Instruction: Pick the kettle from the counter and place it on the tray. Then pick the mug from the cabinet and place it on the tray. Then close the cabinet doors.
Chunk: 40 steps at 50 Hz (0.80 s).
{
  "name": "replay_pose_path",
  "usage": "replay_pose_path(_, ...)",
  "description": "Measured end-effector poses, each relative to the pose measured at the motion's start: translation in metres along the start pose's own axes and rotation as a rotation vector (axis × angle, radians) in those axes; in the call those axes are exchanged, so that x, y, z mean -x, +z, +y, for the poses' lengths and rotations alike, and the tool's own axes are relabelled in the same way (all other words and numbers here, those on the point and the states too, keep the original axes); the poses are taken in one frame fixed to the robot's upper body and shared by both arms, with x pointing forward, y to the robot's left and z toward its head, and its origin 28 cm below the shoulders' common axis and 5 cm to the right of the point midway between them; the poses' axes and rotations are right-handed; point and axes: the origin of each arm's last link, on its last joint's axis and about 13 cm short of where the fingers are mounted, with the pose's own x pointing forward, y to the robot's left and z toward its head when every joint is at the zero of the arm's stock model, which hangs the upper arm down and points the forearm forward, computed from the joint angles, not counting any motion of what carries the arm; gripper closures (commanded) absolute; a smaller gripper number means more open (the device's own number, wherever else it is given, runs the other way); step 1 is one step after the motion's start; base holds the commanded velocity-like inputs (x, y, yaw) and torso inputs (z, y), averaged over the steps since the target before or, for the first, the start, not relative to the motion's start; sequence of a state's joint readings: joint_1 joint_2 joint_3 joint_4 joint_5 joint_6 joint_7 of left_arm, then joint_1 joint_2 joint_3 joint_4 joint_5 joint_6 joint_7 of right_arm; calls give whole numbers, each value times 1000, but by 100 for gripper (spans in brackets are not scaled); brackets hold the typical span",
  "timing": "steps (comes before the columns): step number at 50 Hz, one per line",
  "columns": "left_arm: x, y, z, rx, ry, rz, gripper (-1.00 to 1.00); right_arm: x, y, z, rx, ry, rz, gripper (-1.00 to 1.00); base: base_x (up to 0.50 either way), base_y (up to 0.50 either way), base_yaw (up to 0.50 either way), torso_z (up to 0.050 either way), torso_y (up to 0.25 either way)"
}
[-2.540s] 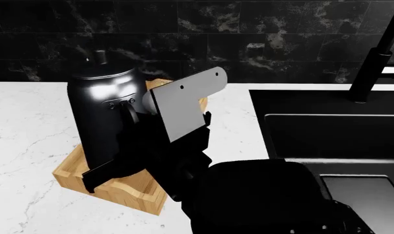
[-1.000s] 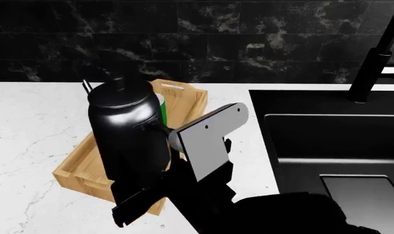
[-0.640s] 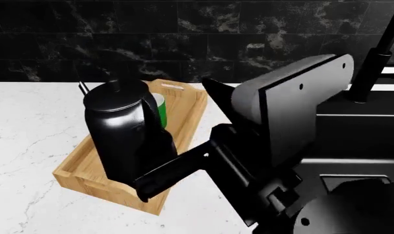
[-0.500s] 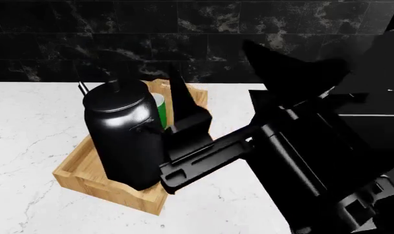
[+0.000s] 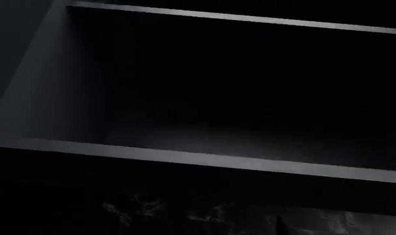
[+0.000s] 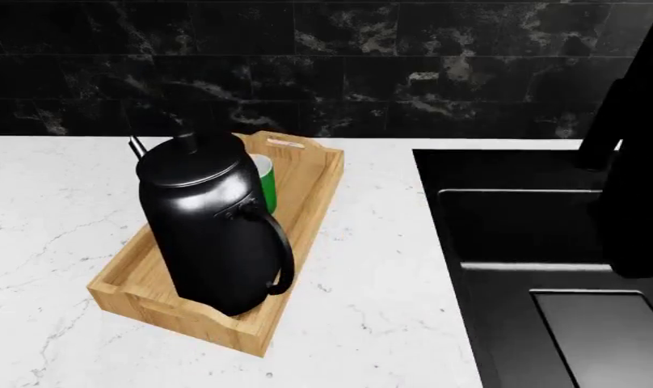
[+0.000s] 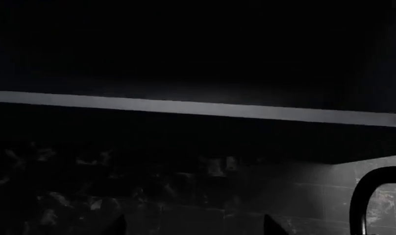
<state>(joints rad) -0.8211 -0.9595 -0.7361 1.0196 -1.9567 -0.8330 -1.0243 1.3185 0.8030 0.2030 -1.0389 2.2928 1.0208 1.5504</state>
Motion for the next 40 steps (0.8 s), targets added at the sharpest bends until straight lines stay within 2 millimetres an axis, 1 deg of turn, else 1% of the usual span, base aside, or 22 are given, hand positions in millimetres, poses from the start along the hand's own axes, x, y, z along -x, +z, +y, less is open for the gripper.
replay_pose_path(11, 3, 21, -4, -43, 10, -136, -100, 9, 13, -12, 63, -84, -63, -100, -14, 0, 0, 0, 0)
replay_pose_path(15, 4, 25, -4, -49, 12, -160, -100, 10, 15, -13, 71, -94, -71, -100, -500, -6, 0, 0, 0)
replay_pose_path(22, 6, 29, -4, -55, 17, -188, -100, 12, 18, -14, 83, -109, -86, -100, -4, 0, 0, 0, 0)
replay_pose_path(40, 8, 30, -3, -64, 22, -202, -100, 12, 19, -17, 127, -140, -115, -100, -6, 500, 0, 0, 0)
